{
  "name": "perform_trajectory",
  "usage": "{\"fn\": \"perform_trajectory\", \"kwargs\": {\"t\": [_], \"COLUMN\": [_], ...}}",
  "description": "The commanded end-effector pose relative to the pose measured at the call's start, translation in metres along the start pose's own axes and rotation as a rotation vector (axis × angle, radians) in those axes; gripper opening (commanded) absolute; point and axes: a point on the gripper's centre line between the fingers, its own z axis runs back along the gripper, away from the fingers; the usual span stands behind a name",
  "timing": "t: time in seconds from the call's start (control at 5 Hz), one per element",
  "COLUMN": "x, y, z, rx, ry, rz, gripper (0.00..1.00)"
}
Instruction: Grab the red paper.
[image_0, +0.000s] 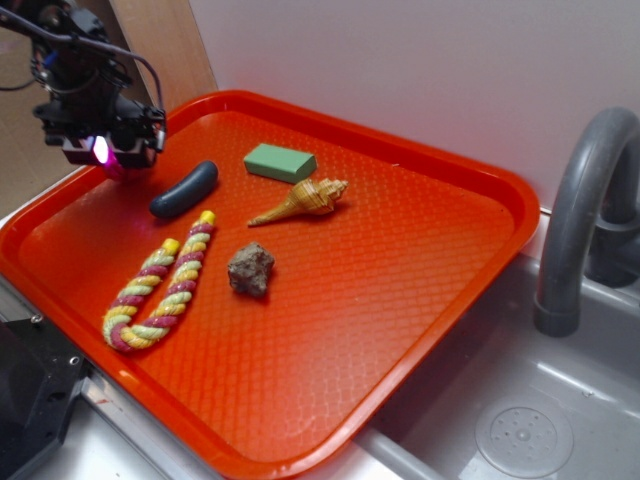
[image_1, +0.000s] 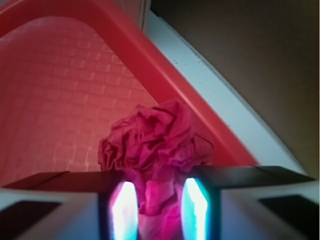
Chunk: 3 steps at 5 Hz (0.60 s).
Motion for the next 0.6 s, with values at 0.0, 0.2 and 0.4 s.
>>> {"fn": "perform_trajectory", "kwargs": {"t": [0.0,0.2,0.4], "x": [-0.001,-0.011,-0.016], "y": [-0.047,-0.072,-0.082], "z": [0.114,0.157,0.197], "rx": [-0.056,-0.117,-0.177], "ry": [0.068,0.123,0.135], "rz": [-0.291,-0.438,-0.569], "gripper": [0.0,0.0,0.0]}}
